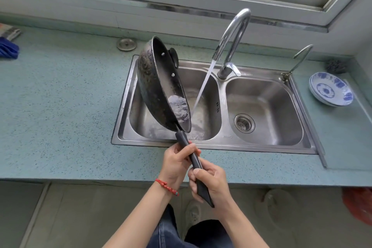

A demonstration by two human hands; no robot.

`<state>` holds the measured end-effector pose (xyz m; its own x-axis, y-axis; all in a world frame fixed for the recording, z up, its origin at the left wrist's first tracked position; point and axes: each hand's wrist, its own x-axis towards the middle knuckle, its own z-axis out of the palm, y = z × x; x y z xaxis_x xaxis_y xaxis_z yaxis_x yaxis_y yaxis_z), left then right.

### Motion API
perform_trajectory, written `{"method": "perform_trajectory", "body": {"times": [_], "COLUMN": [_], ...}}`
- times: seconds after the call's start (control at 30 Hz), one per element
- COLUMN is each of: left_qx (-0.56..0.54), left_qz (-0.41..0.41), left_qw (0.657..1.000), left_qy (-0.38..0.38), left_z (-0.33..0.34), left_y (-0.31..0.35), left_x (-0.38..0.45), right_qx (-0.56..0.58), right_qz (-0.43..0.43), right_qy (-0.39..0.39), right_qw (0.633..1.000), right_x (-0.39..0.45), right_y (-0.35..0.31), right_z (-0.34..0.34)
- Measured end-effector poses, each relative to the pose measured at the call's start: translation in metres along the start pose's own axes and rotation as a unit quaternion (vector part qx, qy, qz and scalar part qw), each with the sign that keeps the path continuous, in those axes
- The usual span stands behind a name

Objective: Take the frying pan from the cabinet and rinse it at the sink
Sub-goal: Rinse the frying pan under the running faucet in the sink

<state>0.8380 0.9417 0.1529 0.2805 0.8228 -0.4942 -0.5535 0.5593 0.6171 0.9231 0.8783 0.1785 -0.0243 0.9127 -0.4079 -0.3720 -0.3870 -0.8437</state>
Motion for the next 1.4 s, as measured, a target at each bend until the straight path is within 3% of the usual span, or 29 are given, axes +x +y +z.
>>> {"method": "perform_trajectory", "body": {"times": [0.17,0.37,0.5,0.67,0.77,1.4], "left_qx": [-0.058,-0.003,0.077,0.166,0.213,0.211], "left_qz": [-0.016,0.027,0.068,0.108,0.128,0.082], "left_qw": [0.997,0.999,0.994,0.980,0.967,0.970], "left_qy": [-0.045,-0.048,-0.029,0.016,0.048,0.088], "left_z": [0.010,0.017,0.017,0.017,0.015,0.003], "left_y": [0.009,0.010,0.006,0.001,0.001,-0.011], "left_x": [0.000,-0.003,-0.006,-0.008,-0.008,-0.001], "right_qx": [0.024,0.037,-0.052,-0.221,-0.259,-0.116], "right_qz": [-0.015,-0.007,0.016,0.036,0.032,0.075], "right_qy": [-0.025,-0.055,-0.052,0.015,0.050,0.057], "right_qw": [0.999,0.998,0.997,0.975,0.964,0.989], "right_x": [-0.002,-0.007,-0.007,-0.007,-0.007,-0.005], "right_y": [-0.014,-0.020,-0.025,-0.028,-0.024,-0.013], "right_z": [-0.006,-0.011,-0.019,-0.017,-0.009,0.001]}}
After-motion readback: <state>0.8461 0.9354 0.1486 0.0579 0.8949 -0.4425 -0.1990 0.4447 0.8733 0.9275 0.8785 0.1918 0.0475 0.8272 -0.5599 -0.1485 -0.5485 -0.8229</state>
